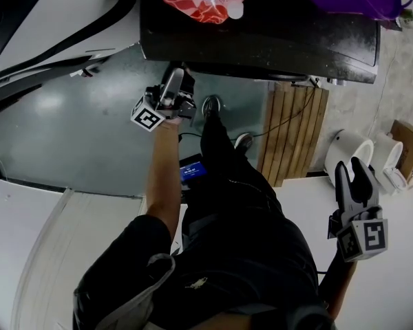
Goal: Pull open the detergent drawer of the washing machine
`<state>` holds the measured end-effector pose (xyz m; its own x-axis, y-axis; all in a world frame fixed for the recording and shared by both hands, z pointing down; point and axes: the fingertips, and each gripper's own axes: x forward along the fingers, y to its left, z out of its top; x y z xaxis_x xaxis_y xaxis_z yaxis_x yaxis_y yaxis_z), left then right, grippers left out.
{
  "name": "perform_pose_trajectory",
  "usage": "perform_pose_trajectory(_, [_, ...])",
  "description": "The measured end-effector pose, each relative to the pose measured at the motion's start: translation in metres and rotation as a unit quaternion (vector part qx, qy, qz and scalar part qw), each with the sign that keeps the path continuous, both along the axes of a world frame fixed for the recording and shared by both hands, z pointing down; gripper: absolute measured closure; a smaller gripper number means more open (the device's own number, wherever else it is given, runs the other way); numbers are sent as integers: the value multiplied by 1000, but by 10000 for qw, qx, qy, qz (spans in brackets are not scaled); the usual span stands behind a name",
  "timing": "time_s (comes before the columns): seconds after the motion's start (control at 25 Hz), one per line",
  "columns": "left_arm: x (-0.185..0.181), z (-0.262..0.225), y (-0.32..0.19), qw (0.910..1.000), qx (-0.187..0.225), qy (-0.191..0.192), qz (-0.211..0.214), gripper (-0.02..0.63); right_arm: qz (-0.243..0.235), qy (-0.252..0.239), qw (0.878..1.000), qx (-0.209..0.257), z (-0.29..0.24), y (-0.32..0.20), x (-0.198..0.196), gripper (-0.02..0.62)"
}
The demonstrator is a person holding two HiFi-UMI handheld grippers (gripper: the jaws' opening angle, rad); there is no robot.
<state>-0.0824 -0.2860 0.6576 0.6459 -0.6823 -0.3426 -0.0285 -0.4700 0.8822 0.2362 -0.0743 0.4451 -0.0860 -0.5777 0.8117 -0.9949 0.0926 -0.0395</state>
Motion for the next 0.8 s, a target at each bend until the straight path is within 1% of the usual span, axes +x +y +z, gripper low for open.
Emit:
perform_pose_trajectory(0.04, [2, -4, 0, 10000, -18, -88, -13, 255, -36, -10, 10000, -22, 1, 0, -2, 449])
perform_pose_trajectory(0.12, [8, -12, 0, 9993, -107, -352, -27, 172, -80, -27, 9999, -62, 3, -1, -6, 449])
perform_pose_trajectory(0.16, [10, -14, 0, 9989, -172, -441, -46, 141, -110, -25, 9999, -57, 5, -3, -8, 449])
perform_pose_trajectory(0.2, [11, -15, -1, 9990, -217, -394, -79, 129, -153, -23, 9999, -46, 6, -3, -11, 450])
perform_pose_trajectory(0.28, [11, -17, -3, 9995, -247, 51, -171, 140, -236, -39, 9997, -84, 10, 0, -14, 450])
perform_pose_trajectory(0.36, [9, -15, -2, 9982, -271, 472, -236, 212, -214, -95, 9996, -156, 13, 4, -16, 449])
perform_pose_trajectory(0.4, [8, -14, -1, 9977, -265, 577, -219, 221, -177, -118, 9996, -185, 13, 5, -17, 449])
perform_pose_trajectory(0.44, [6, -13, 1, 9979, -234, 580, -164, 221, -157, -101, 9996, -196, 13, 6, -16, 449])
perform_pose_trajectory(0.56, [4, -8, 5, 9994, -103, 316, 45, 242, -21, 18, 9998, -187, 12, 7, -9, 449])
perform_pose_trajectory(0.6, [4, -8, 6, 9994, -83, 321, 97, 242, 64, 8, 9998, -185, 13, 7, -8, 451])
perform_pose_trajectory(0.68, [4, -7, 9, 9994, -55, 305, 164, 245, 174, -12, 9997, -189, 15, 6, -6, 451])
perform_pose_trajectory(0.8, [1, 0, 10, 9997, -60, 84, 205, 252, 206, -19, 9995, -222, 17, 5, -6, 451])
